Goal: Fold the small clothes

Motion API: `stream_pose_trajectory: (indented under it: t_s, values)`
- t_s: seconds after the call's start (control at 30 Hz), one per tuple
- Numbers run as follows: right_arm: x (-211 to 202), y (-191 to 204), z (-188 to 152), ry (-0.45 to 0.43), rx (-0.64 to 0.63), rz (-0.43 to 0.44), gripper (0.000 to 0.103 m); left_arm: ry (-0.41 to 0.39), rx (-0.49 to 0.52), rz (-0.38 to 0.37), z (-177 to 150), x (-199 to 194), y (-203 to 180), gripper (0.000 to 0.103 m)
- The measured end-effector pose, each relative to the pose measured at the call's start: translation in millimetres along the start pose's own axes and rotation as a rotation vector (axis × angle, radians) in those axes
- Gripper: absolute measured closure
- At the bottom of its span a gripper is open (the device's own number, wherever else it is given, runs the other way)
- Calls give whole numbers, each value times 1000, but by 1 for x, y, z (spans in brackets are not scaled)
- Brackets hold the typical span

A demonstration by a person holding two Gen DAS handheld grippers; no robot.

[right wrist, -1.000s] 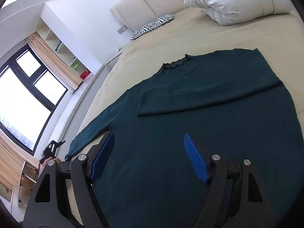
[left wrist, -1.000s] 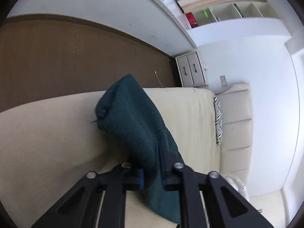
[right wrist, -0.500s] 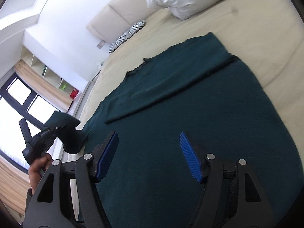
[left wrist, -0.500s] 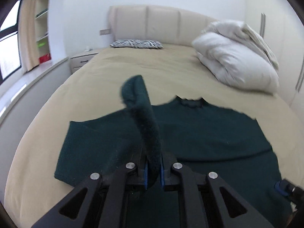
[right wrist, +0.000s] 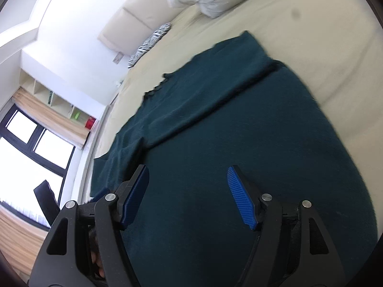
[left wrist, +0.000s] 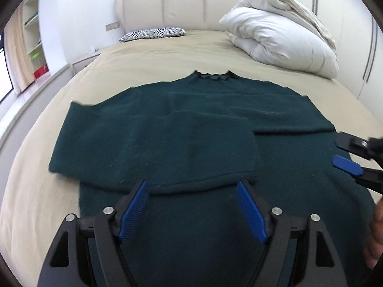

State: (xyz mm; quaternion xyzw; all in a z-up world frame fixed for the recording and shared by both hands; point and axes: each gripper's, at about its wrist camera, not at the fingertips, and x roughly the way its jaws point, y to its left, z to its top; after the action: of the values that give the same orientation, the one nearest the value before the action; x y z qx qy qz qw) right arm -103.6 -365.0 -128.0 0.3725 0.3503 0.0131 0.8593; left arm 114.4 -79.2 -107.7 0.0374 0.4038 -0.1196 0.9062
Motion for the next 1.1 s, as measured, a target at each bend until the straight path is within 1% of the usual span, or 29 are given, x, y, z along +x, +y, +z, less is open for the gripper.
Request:
stream_pose_trajectory:
  t_s: [0.07,0.1,0.13,0.17,0.3,0.33,0.37,0.43,0.47,0.5,0.53,0.57,0.6,0.67,0.73,0.8,0.83,0.9,0.97,1.0,1.03,1.1]
  values:
    - [20,18,9,41,-29,24,36,-5,-77,-16,-2,-4,21,25]
    - [35,28,13,74,-38,41,36,1,-108,-18,-3,-4,30,25]
    - [51,38,18,119,-48,69,36,-2,-144,-23,-4,-6,40,25]
    - [64,45,21,151,-54,80,36,-13,-179,-31,-5,-9,52,25]
    - [132,73,28,294,-71,74,39,-43,-292,-38,-10,-20,95,25]
    - [144,76,28,315,-70,66,39,-50,-328,-41,-12,-23,110,25]
    - [156,81,29,332,-81,61,43,-54,-355,-40,-14,-26,120,25]
    - [169,91,32,328,-119,17,51,-61,-415,-36,-17,-28,143,25]
    - [169,99,28,324,-139,4,65,-61,-436,-36,-17,-29,152,26]
    - [170,104,29,324,-164,-18,84,-62,-465,-38,-18,-29,162,26]
    - [171,108,30,323,-192,-50,93,-67,-486,-43,-19,-29,169,26]
    - [168,113,29,323,-213,-53,96,-71,-501,-48,-19,-30,175,26]
    - [165,119,31,312,-241,-50,96,-75,-514,-51,-17,-30,181,26]
    - [150,139,33,262,-354,-74,96,-86,-522,-50,-13,-32,187,26]
    - [133,160,34,217,-449,-67,97,-99,-524,-44,-8,-33,192,26]
    - [116,176,48,151,-535,-76,97,-112,-519,-39,1,-33,194,26]
    - [110,178,59,132,-548,-71,97,-118,-519,-42,6,-32,196,26]
    - [107,172,80,120,-545,-82,97,-123,-522,-39,15,-29,197,26]
    - [112,157,100,127,-534,-111,96,-123,-492,-16,30,-21,193,26]
    - [117,147,113,129,-529,-134,96,-121,-473,-2,36,-15,190,26]
    - [126,132,121,141,-516,-165,96,-102,-444,17,44,-5,186,26]
    - [145,102,138,180,-450,-201,96,-76,-423,19,54,11,183,27]
